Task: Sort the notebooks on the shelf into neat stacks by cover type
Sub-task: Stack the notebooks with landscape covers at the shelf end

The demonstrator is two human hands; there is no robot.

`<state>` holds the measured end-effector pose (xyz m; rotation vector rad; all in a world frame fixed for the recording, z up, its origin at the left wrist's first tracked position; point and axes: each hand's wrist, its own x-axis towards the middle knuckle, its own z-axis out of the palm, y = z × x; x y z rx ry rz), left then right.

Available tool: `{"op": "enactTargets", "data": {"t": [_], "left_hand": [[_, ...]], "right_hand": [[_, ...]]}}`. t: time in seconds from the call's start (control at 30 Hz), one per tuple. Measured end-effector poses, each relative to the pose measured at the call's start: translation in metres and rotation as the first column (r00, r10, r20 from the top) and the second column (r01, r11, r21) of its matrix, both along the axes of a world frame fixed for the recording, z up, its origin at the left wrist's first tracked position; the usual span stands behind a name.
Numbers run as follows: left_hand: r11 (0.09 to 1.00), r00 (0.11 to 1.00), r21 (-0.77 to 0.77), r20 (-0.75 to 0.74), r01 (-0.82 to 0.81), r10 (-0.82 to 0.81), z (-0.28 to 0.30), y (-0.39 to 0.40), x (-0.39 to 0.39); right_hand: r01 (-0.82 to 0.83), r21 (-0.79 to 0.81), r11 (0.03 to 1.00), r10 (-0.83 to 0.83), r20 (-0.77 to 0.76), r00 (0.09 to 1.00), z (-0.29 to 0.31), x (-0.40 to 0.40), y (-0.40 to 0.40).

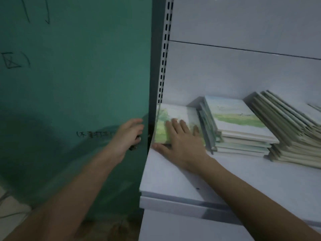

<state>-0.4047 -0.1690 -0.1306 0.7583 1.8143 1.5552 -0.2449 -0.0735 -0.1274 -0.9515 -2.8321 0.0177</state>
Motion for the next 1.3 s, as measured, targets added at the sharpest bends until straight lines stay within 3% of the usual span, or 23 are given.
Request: {"op": "enactTargets", "data": {"t": [0.17, 0.23, 0.3, 0.37, 0.43, 0.47, 0.53, 0.6, 0.67, 0.73, 0.8, 0.87, 0.93, 1.0, 1.07, 1.1, 1.2, 1.3], "left_hand": [[0.998, 0.998, -0.001, 0.041, 0.057, -0.057, -0.009, -0.015, -0.016], [0.991, 0.988, -0.025, 0.087, 0.129, -0.126, 0.003, -0.019, -0.024], [0.967, 0.944, -0.031, 0.226, 0.253, -0.24, 0.023, -0.017, -0.032], [0.925, 0.842, 0.035, 0.401, 0.38, -0.361, 0.035, -0.016, -0.036], [0.919, 0.781, 0.07, 0.504, 0.388, -0.368, 0.038, -0.014, -0.04], [0.926, 0.789, 0.041, 0.509, 0.376, -0.343, 0.036, -0.016, -0.044], [0.944, 0.85, -0.018, 0.44, 0.33, -0.289, 0.025, -0.02, -0.056], [0.969, 0.885, 0.007, 0.405, 0.246, -0.228, 0.012, -0.025, -0.071], [0.981, 0.895, 0.059, 0.402, 0.186, -0.194, 0.007, -0.031, -0.082], [0.982, 0.895, 0.107, 0.407, 0.155, -0.185, 0.008, -0.036, -0.088], [0.978, 0.897, 0.137, 0.395, 0.158, -0.2, 0.011, -0.038, -0.091], [0.972, 0.889, 0.157, 0.399, 0.174, -0.224, 0.013, -0.039, -0.089], [0.974, 0.88, 0.154, 0.421, 0.169, -0.219, 0.013, -0.042, -0.085], [0.981, 0.879, 0.13, 0.439, 0.141, -0.185, 0.014, -0.044, -0.08], [0.983, 0.87, 0.127, 0.46, 0.132, -0.176, 0.013, -0.045, -0.076], [0.983, 0.868, 0.127, 0.464, 0.132, -0.177, 0.012, -0.043, -0.073], [0.981, 0.873, 0.086, 0.446, 0.177, -0.196, 0.015, -0.039, -0.061], [0.952, 0.796, 0.094, 0.528, 0.292, -0.296, 0.018, -0.035, -0.059]], "right_hand": [[0.059, 0.04, 0.997, -0.058, -0.033, 0.998, 0.0, 0.015, -0.035], [0.114, -0.151, 0.982, -0.139, -0.168, 0.976, 0.018, 0.012, -0.046], [0.07, -0.421, 0.904, -0.258, -0.408, 0.876, 0.038, -0.002, -0.048], [-0.039, -0.474, 0.88, -0.232, -0.499, 0.835, 0.047, -0.024, -0.059], [-0.115, -0.343, 0.932, -0.018, -0.361, 0.932, 0.04, -0.044, -0.078], [-0.14, -0.3, 0.944, 0.061, -0.256, 0.965, 0.031, -0.051, -0.085], [-0.222, -0.372, 0.901, 0.133, -0.249, 0.959, 0.021, -0.051, -0.086], [-0.289, -0.515, 0.807, 0.042, -0.437, 0.898, 0.024, -0.036, -0.076], [-0.197, -0.483, 0.853, -0.097, -0.518, 0.85, 0.021, -0.014, -0.055], [-0.002, -0.331, 0.943, -0.12, -0.348, 0.93, 0.016, 0.002, -0.035], [0.079, -0.188, 0.979, -0.106, -0.138, 0.985, 0.011, 0.004, -0.024], [0.091, -0.137, 0.986, -0.111, -0.148, 0.983, 0.011, 0.002, -0.018], [0.11, -0.267, 0.957, -0.194, -0.314, 0.929, 0.015, -0.001, -0.011], [0.094, -0.465, 0.88, -0.365, -0.537, 0.76, 0.024, -0.005, -0.001], [0.1, -0.599, 0.795, -0.525, -0.594, 0.61, 0.03, -0.011, 0.012], [0.124, -0.609, 0.783, -0.554, -0.593, 0.584, 0.032, -0.014, 0.012], [0.166, -0.461, 0.872, -0.448, -0.614, 0.649, 0.03, -0.03, -0.025], [-0.003, -0.139, 0.99, -0.07, -0.512, 0.856, 0.021, -0.055, -0.09]]}}
